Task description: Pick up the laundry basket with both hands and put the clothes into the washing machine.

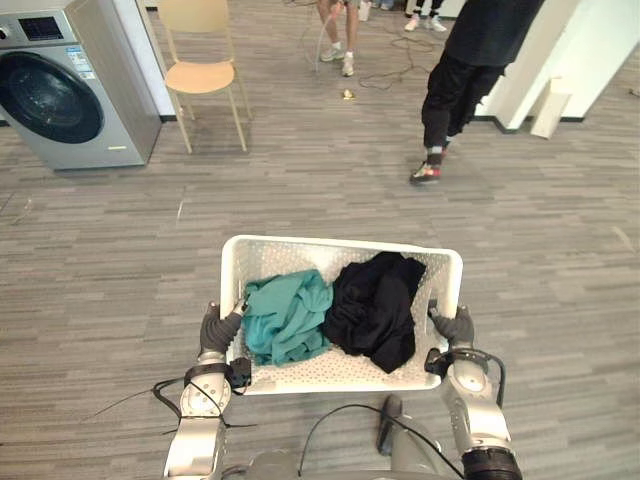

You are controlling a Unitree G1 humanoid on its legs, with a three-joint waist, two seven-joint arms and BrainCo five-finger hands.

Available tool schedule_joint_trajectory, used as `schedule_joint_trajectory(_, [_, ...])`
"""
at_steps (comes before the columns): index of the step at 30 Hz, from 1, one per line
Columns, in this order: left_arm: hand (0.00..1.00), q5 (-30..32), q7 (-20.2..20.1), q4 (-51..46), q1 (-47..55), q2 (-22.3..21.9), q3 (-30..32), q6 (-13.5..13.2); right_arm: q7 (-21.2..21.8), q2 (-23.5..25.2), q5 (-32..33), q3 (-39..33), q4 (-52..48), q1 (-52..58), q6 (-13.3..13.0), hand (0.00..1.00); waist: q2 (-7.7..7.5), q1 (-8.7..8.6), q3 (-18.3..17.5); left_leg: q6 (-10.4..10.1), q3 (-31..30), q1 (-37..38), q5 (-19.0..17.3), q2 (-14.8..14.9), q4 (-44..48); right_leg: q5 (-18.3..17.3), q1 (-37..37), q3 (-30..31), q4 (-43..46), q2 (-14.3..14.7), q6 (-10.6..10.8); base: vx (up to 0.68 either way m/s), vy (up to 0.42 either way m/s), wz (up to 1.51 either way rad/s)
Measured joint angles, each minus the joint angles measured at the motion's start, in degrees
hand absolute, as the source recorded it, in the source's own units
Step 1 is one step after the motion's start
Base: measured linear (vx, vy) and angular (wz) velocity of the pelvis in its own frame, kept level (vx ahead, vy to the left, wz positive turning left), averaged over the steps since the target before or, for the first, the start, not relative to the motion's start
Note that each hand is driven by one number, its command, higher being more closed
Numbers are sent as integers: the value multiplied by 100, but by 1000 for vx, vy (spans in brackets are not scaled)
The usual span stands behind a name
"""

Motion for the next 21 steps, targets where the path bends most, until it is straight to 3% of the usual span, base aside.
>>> schedule_joint_trajectory(1, [100,-1,-2,40,39,-32,-18,8,2,-30,-2,16,-74,90,4,100,93,-4,-47,-191,-63,282,-142,235,-107,316,2,-75,533,108,75,646,-413,36])
schedule_joint_trajectory(2, [100,-1,-5,24,111,-58,-26,3,4,-30,-1,47,-161,186,4,100,200,6,-190,-357,-207,367,-66,448,151,251,-26,-175,960,261,110,657,-422,21])
schedule_joint_trajectory(3, [100,-2,1,20,145,-129,-14,1,7,-51,-1,76,-162,167,3,100,318,16,-247,-346,-361,229,39,654,537,57,-23,-249,1092,407,38,579,-344,-9])
schedule_joint_trajectory(4, [100,-2,10,18,195,-222,25,-8,25,-127,-2,98,-164,119,4,100,486,39,-328,-222,-604,-87,347,933,1271,-84,49,-304,1180,629,-97,428,-275,-35])
schedule_joint_trajectory(5, [100,-8,8,20,200,-288,53,-9,46,-168,0,115,-190,100,5,100,608,49,-320,149,-777,-562,1217,1271,2290,-276,258,-335,1182,907,-231,514,-318,-55])
schedule_joint_trajectory(6, [100,-13,6,26,256,-301,98,-9,58,-168,0,142,-189,120,6,100,632,83,-309,451,-858,-892,2543,1565,3069,-379,627,-298,958,1162,-349,503,-291,-50])
schedule_joint_trajectory(7, [100,-21,6,39,268,-299,108,-14,55,-183,1,147,-192,127,5,100,639,134,-307,446,-941,-1072,2623,1652,3472,-396,835,-293,797,1265,-373,499,-256,-51])
schedule_joint_trajectory(8, [100,-23,6,51,243,-291,41,-36,-9,-238,1,119,-199,126,3,100,614,173,-289,474,-1105,-1501,2414,1651,4188,-399,1193,-250,476,1384,-395,495,-209,-32])
schedule_joint_trajectory(11, [100,-85,2,231,193,-341,14,-122,-15,-276,-1,54,-227,136,-2,100,475,172,-225,443,-928,-2130,1896,1363,4219,-390,1926,-149,-153,1370,-409,535,-144,-14])
schedule_joint_trajectory(12, [100,-121,3,241,197,-333,25,-122,2,-275,2,55,-226,147,-1,100,450,180,-210,232,-761,-2258,1615,1211,3383,-390,2214,-142,-386,1333,-408,407,-19,-8])
schedule_joint_trajectory(13, [100,-127,3,241,197,-329,25,-123,5,-275,3,55,-225,147,-3,100,429,179,-196,172,-685,-2251,1555,1121,2889,-390,2291,-145,-436,1291,-408,444,47,-6])
schedule_joint_trajectory(14, [100,-128,1,244,196,-334,22,-124,5,-281,3,50,-215,149,-8,100,419,176,-190,109,-592,-2226,1523,876,1686,-391,2373,-152,-476,1199,-405,310,127,-9])
schedule_joint_trajectory(15, [100,-127,3,260,205,-389,5,-127,11,-293,2,35,-198,172,-28,100,459,176,-220,13,-568,-2019,1785,594,263,-394,2396,-153,-466,1136,-346,345,190,-20])
schedule_joint_trajectory(16, [100,-128,4,288,209,-369,-11,-136,20,-292,0,22,-142,180,-51,100,480,192,-227,142,-541,-1897,2109,452,-344,-440,2456,-120,-484,1112,-209,277,149,-12])
schedule_joint_trajectory(17, [100,-126,6,404,181,-246,-16,-153,12,-165,-10,-9,-79,210,-36,100,290,157,-283,185,-437,-1765,2171,261,-567,-469,2513,-88,-569,918,-150,218,109,2])
schedule_joint_trajectory(19, [100,-127,11,463,173,-191,-18,-156,-3,-33,-39,-81,-81,315,-52,100,109,25,-394,325,-415,-1616,2314,-88,-1049,-389,2514,-148,-684,635,-23,239,130,34])
schedule_joint_trajectory(21, [100,-119,14,462,165,-184,-115,-161,-14,9,-57,-196,-81,336,-66,100,98,21,-399,408,-396,-1520,2370,-289,-1284,-283,2537,-162,-742,515,122,216,141,27])
